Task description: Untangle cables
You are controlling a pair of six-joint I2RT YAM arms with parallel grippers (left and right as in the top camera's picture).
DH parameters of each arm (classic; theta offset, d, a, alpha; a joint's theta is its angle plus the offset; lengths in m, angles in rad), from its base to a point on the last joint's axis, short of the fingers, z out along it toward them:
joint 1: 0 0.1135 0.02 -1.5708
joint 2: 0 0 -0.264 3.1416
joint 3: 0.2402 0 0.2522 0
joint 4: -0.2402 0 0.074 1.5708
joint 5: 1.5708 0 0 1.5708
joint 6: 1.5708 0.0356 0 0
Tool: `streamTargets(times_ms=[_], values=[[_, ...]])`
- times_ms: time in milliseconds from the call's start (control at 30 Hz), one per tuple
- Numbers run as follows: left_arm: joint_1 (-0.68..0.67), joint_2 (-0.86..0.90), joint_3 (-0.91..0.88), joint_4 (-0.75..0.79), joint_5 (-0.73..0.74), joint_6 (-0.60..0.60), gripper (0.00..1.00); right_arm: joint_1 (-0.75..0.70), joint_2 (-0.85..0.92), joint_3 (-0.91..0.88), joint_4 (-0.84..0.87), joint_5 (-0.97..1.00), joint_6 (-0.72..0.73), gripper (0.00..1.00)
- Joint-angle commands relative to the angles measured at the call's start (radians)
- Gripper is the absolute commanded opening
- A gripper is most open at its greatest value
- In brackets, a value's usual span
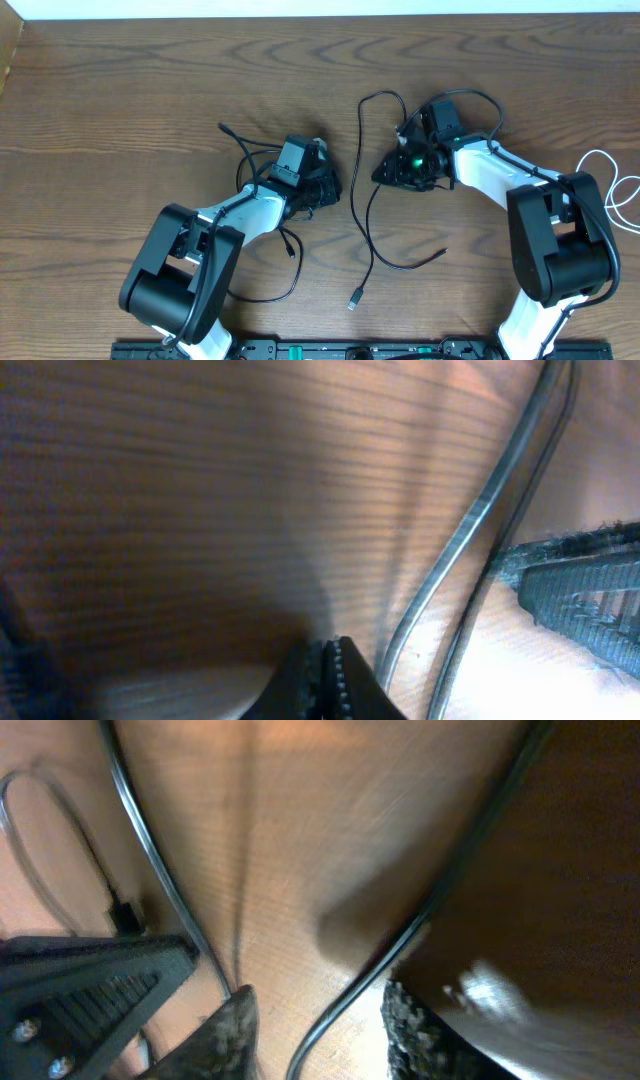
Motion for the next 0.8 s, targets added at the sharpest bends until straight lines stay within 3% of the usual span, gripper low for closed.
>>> streamTargets(times_ms=[0, 133, 233, 433, 533, 600, 767], values=[[0.005, 0.007, 0.000, -0.024, -0.186, 0.059, 0.08, -0.005, 0.035, -0.024, -0.011, 0.305, 0.033, 0.44], [0.004, 0.007, 0.000, -0.024, -0.171, 0.061, 0.08, -0.012, 0.035, -0.024, -0.013, 0.383, 0.025, 0.44], [0.004, 0.007, 0.000, -0.023, -0.140, 0.060, 0.08, -0.013, 0.043, -0.024, 0.012, 0.363, 0.025, 0.50], [-0.021, 0.007, 0.000, -0.020, -0.093, 0.060, 0.08, -0.013, 0.103, -0.025, 0.115, 0.206, 0.026, 0.62], [-0.036, 0.007, 0.000, -0.024, -0.095, 0.061, 0.08, -0.013, 0.161, -0.025, 0.200, 0.032, -0.061, 0.79], [-0.037, 0.007, 0.000, -0.030, -0.096, 0.061, 0.08, -0.013, 0.188, -0.024, 0.252, -0.110, -0.111, 0.84], [-0.037, 0.007, 0.000, -0.031, -0.096, 0.058, 0.08, -0.012, 0.204, -0.024, 0.279, -0.159, -0.116, 0.85]])
